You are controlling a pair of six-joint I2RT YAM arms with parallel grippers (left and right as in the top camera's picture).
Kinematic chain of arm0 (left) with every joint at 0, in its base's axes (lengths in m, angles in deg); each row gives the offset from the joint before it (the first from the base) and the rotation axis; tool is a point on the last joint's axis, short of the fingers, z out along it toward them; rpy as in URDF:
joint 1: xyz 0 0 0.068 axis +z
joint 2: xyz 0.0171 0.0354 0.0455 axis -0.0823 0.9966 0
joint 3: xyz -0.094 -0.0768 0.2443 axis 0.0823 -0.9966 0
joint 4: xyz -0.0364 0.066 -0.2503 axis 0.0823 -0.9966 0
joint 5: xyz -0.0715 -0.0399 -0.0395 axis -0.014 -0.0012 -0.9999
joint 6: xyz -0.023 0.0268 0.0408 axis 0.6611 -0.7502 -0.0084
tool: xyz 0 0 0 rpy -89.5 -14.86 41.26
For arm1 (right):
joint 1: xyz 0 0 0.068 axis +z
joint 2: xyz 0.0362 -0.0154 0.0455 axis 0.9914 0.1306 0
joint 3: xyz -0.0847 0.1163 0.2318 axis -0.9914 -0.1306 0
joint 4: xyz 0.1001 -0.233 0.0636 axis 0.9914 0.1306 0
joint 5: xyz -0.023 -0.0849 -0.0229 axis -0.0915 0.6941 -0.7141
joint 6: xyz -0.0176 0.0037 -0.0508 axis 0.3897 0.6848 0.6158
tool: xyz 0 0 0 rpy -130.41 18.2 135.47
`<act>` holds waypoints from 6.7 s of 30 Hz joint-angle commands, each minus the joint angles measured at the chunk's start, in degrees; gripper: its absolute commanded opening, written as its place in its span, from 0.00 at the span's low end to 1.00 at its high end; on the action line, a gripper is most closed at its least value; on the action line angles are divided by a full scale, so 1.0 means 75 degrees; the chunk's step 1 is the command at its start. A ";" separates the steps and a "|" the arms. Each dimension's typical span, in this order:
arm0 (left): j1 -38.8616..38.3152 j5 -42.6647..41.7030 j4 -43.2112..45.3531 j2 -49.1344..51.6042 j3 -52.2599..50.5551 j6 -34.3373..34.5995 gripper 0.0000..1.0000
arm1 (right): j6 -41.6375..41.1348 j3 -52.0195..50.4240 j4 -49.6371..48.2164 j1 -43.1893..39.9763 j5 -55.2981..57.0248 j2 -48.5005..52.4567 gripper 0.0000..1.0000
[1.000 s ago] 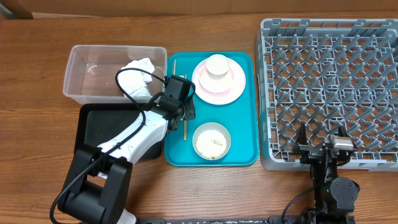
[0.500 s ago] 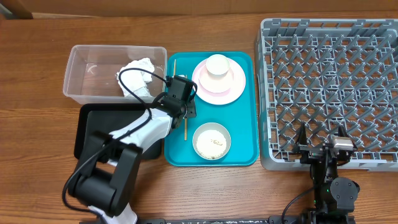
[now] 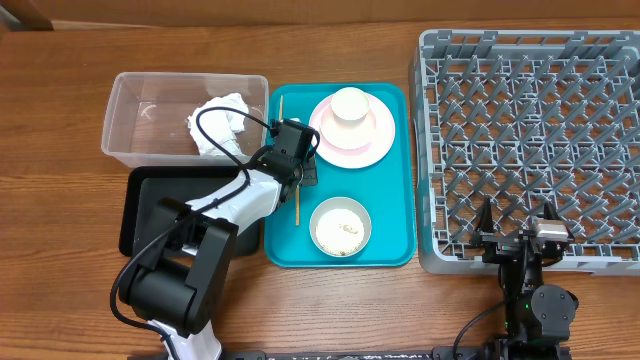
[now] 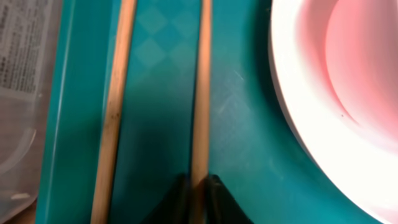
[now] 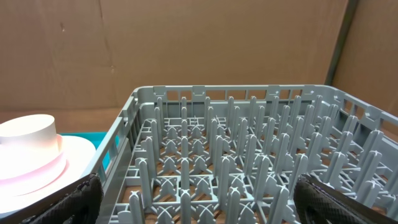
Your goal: Sort waste into correct bins and load items into the dishwasher
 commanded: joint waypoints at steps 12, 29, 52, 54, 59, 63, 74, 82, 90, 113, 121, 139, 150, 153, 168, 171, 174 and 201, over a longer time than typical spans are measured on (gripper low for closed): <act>-0.0012 -0.0309 -0.0629 -0.0941 0.0431 -0.0114 0.04 | 0.0047 -0.0079 -0.0023 -0.0017 0.0050 -0.0052 1.00; 0.0379 0.0828 -0.5088 -0.4403 0.1043 0.1367 0.04 | 0.0047 -0.0079 -0.0023 -0.0017 0.0050 -0.0055 1.00; 0.1906 0.2914 -0.6274 -0.4421 -0.1128 0.8072 0.04 | 0.0047 -0.0079 -0.0023 -0.0017 0.0050 -0.0055 1.00; 0.1929 0.3054 -0.5843 -0.4421 -0.1326 0.8070 0.04 | 0.0047 -0.0079 -0.0023 -0.0017 0.0050 -0.0055 1.00; 0.2235 0.3209 -0.5569 -0.4421 -0.1393 0.8070 0.04 | 0.0047 -0.0079 -0.0023 -0.0017 0.0050 -0.0055 1.00; 0.2483 0.3200 -0.5531 -0.4357 -0.1396 0.8064 0.04 | 0.0047 -0.0079 -0.0023 -0.0017 0.0050 -0.0052 1.00; 0.2498 0.3142 -0.5458 -0.3660 -0.1399 0.8061 0.04 | 0.0047 -0.0079 -0.0023 -0.0017 0.0050 -0.0052 1.00; 0.2495 0.3139 -0.5432 -0.3643 -0.1341 0.7775 0.04 | 0.0047 -0.0079 -0.0023 -0.0017 0.0050 -0.0055 1.00; 0.2381 0.2530 -0.5657 -0.3923 0.0105 0.2984 0.04 | 0.0047 -0.0079 -0.0023 -0.0017 0.0050 -0.0052 1.00; -0.0085 -0.0799 -0.3730 -0.3351 0.0860 -0.0393 0.04 | 0.0047 -0.0079 -0.0023 -0.0017 0.0050 -0.0052 1.00; -0.0160 -0.0525 -0.3354 -0.2328 0.0860 -0.0093 0.04 | 0.0047 -0.0079 -0.0023 -0.0017 0.0050 -0.0055 1.00; -0.0169 -0.0548 -0.2978 -0.1396 0.0860 -0.0020 0.04 | 0.0047 -0.0079 -0.0023 -0.0017 0.0050 -0.0055 1.00; -0.0169 -0.0437 -0.2378 -0.0705 0.0860 -0.0026 0.04 | 0.0047 -0.0079 -0.0023 -0.0017 0.0050 -0.0052 1.00; -0.0169 -0.0399 -0.2197 -0.0580 0.0860 -0.0029 0.04 | 0.0047 -0.0079 -0.0023 -0.0017 0.0050 -0.0052 1.00; -0.0172 -0.0271 -0.1996 -0.0562 0.0854 -0.0052 0.11 | 0.0047 -0.0079 -0.0023 -0.0017 0.0050 -0.0055 1.00; -0.0172 -0.0262 -0.1973 -0.0562 0.0854 -0.0055 0.11 | 0.0047 -0.0079 -0.0023 -0.0017 0.0050 -0.0052 1.00; -0.0172 -0.0262 -0.1859 -0.0562 0.0854 -0.0058 0.16 | 0.0047 -0.0079 -0.0023 -0.0017 0.0050 -0.0052 1.00; -0.3244 -0.1716 -0.5062 -0.1970 0.1816 0.0015 0.09 | 0.0047 -0.0079 -0.0023 -0.0017 0.0050 -0.0055 1.00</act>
